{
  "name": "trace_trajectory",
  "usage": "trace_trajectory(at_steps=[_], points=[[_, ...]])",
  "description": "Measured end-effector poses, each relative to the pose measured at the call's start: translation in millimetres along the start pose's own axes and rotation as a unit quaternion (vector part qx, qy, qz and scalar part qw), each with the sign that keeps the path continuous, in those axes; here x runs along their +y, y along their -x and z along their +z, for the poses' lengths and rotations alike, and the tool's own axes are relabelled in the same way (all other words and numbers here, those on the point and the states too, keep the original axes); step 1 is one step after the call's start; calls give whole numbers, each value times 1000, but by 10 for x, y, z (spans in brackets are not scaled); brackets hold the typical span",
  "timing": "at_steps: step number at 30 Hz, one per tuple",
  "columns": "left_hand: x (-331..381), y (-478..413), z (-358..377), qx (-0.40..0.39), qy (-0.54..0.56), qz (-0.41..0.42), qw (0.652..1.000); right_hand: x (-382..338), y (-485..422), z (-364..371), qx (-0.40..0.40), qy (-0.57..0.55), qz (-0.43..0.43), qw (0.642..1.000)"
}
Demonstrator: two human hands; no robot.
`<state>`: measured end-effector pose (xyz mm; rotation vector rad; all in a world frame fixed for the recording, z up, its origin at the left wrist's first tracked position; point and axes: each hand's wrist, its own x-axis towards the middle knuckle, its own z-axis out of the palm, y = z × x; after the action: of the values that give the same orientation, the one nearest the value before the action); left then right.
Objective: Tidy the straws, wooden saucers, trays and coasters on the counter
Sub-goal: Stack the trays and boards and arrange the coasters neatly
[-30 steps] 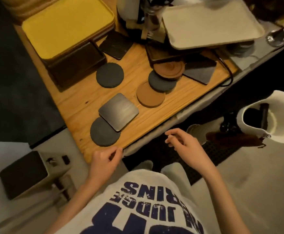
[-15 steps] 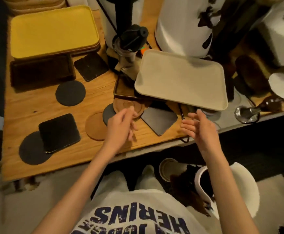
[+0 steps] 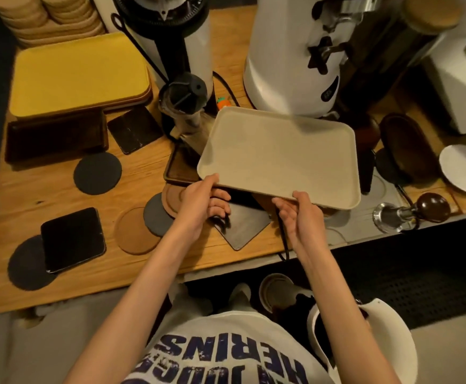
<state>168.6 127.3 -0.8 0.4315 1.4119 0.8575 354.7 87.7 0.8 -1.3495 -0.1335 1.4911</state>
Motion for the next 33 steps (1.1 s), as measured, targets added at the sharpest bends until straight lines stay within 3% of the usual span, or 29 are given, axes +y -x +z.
trace_trajectory(at_steps=[7,12,21,27,33], points=[[-28,192,-28,-132,15,-18,991,-184,333,-173,7,30,-60,998],[-179,598,-165,-192,8,23,981,-196,624,-446,-3,65,-81,995],[-501,1287,-442,-240,-42,-16,970,9,985,-823,-13,141,-73,987],[-699,1529,-536,-222,-59,-12,973,139,1215,-940,-21,134,-55,989],[-703,1660,-748,-252,-110,-16,961,185,1362,-899,-27,141,-60,988]])
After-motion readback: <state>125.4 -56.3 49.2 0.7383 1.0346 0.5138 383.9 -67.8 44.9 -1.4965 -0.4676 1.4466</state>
